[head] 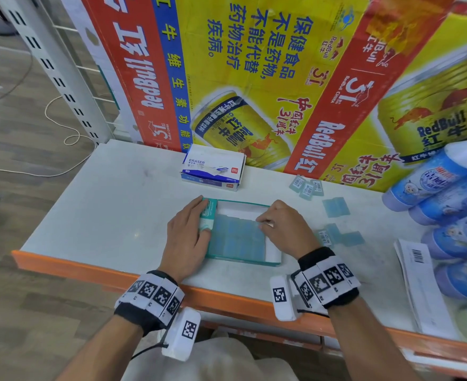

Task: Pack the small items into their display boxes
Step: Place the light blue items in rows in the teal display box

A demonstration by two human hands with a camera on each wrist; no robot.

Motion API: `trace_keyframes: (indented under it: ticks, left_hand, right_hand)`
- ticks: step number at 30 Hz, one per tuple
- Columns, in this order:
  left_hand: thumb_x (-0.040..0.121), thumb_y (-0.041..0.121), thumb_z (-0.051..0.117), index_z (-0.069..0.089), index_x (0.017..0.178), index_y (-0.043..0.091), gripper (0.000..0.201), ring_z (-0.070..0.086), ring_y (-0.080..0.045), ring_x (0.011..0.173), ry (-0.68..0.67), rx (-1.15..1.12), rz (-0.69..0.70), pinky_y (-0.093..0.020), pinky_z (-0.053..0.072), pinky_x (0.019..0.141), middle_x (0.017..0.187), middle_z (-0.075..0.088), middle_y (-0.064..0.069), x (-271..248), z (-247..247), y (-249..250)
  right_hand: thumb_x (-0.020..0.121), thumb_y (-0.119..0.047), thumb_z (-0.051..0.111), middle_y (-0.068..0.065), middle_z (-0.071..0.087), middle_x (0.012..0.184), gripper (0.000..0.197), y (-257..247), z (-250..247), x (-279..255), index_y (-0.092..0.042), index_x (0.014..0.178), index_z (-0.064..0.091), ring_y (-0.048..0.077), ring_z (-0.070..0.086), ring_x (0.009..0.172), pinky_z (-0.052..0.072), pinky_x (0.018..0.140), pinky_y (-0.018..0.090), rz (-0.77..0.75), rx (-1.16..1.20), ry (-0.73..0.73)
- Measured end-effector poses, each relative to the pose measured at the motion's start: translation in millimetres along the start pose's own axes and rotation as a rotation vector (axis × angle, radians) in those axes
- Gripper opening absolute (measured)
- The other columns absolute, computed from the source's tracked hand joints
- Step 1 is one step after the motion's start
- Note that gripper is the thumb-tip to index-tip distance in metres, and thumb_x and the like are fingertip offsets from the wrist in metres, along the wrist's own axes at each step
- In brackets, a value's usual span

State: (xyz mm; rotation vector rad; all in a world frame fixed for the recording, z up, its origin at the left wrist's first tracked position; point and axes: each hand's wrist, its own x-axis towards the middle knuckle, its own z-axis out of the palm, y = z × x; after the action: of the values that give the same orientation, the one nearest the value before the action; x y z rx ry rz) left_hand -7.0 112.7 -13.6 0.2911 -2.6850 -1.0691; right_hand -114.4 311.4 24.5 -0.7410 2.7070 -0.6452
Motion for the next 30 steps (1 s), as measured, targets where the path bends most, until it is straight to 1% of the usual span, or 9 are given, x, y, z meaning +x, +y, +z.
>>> trace_keyframes:
  ticks: [6, 9, 11, 13, 15, 18, 21, 25, 30]
  left_hand:
    - [0.082, 0.024, 0.037, 0.041, 0.140, 0.013, 0.059, 0.033, -0.017, 0.136, 0.001, 0.004, 0.007, -0.030, 0.019, 0.110, 0.150, 0.036, -0.002, 0, -1, 0]
    - [0.083, 0.025, 0.036, 0.040, 0.141, 0.014, 0.059, 0.032, -0.017, 0.136, -0.002, 0.002, 0.005, -0.029, 0.018, 0.109, 0.150, 0.036, -0.002, 0, 0, 0]
    - [0.083, 0.027, 0.036, 0.039, 0.141, 0.016, 0.059, 0.032, -0.016, 0.136, -0.003, 0.000, 0.005, -0.029, 0.018, 0.109, 0.150, 0.036, -0.001, 0, 0, -1]
    - [0.083, 0.031, 0.033, 0.039, 0.141, 0.016, 0.061, 0.032, -0.016, 0.136, -0.003, -0.001, 0.013, -0.031, 0.020, 0.111, 0.150, 0.036, 0.000, -1, 0, -2]
    - [0.080, 0.036, 0.029, 0.041, 0.140, 0.015, 0.065, 0.034, -0.016, 0.136, 0.000, -0.002, 0.022, -0.036, 0.023, 0.112, 0.149, 0.037, -0.001, 0, -1, -3]
    - [0.078, 0.037, 0.028, 0.042, 0.140, 0.013, 0.067, 0.035, -0.017, 0.135, 0.005, -0.003, 0.028, -0.039, 0.025, 0.113, 0.149, 0.038, -0.002, 0, -1, -2]
    - [0.080, 0.030, 0.033, 0.041, 0.140, 0.013, 0.063, 0.035, -0.018, 0.136, 0.002, 0.003, 0.030, -0.038, 0.024, 0.113, 0.149, 0.037, -0.002, 0, 0, -2]
    - [0.078, 0.038, 0.030, 0.041, 0.140, 0.014, 0.068, 0.033, -0.017, 0.136, -0.006, -0.001, 0.038, -0.036, 0.022, 0.112, 0.150, 0.036, -0.001, 1, 0, -4]
    - [0.079, 0.046, 0.032, 0.041, 0.141, 0.016, 0.069, 0.032, -0.016, 0.136, -0.016, -0.004, 0.050, -0.035, 0.021, 0.109, 0.150, 0.036, 0.002, 2, 2, -9]
  right_hand:
    - [0.095, -0.018, 0.048, 0.008, 0.053, 0.100, 0.025, -2, 0, -3, -0.010, 0.104, 0.070, 0.027, 0.058, 0.090, 0.048, 0.081, 0.039, -0.032, -0.100, -0.071]
    - [0.094, -0.016, 0.047, 0.010, 0.055, 0.100, 0.026, -2, -1, -4, -0.009, 0.108, 0.069, 0.026, 0.057, 0.092, 0.047, 0.083, 0.038, -0.034, -0.085, -0.085]
    - [0.093, -0.012, 0.049, 0.010, 0.058, 0.098, 0.026, -1, -3, -4, -0.008, 0.112, 0.067, 0.024, 0.057, 0.092, 0.045, 0.084, 0.031, -0.021, -0.006, -0.059]
    - [0.091, -0.011, 0.052, 0.008, 0.063, 0.096, 0.027, 0, -8, -5, -0.009, 0.114, 0.066, 0.015, 0.056, 0.083, 0.040, 0.076, 0.016, -0.007, 0.134, 0.016]
    - [0.089, -0.010, 0.055, 0.005, 0.067, 0.094, 0.022, 5, -16, -6, -0.009, 0.105, 0.070, 0.009, 0.055, 0.076, 0.038, 0.070, 0.008, 0.000, 0.234, 0.121]
    - [0.087, -0.008, 0.057, 0.003, 0.070, 0.093, 0.015, 23, -31, -5, -0.011, 0.093, 0.071, 0.010, 0.058, 0.077, 0.040, 0.073, 0.013, 0.059, 0.234, 0.251]
    - [0.087, -0.010, 0.055, 0.008, 0.065, 0.102, 0.019, 51, -47, -2, -0.012, 0.099, 0.070, 0.019, 0.058, 0.088, 0.041, 0.080, 0.024, 0.181, 0.120, 0.301]
    - [0.086, -0.008, 0.050, 0.013, 0.047, 0.130, 0.041, 80, -60, -2, -0.015, 0.126, 0.056, 0.036, 0.041, 0.116, 0.036, 0.098, 0.040, 0.393, -0.116, 0.178]
    - [0.085, -0.003, 0.051, 0.011, 0.044, 0.133, 0.043, 83, -59, -5, -0.012, 0.126, 0.056, 0.034, 0.042, 0.115, 0.038, 0.098, 0.039, 0.407, -0.175, 0.083]
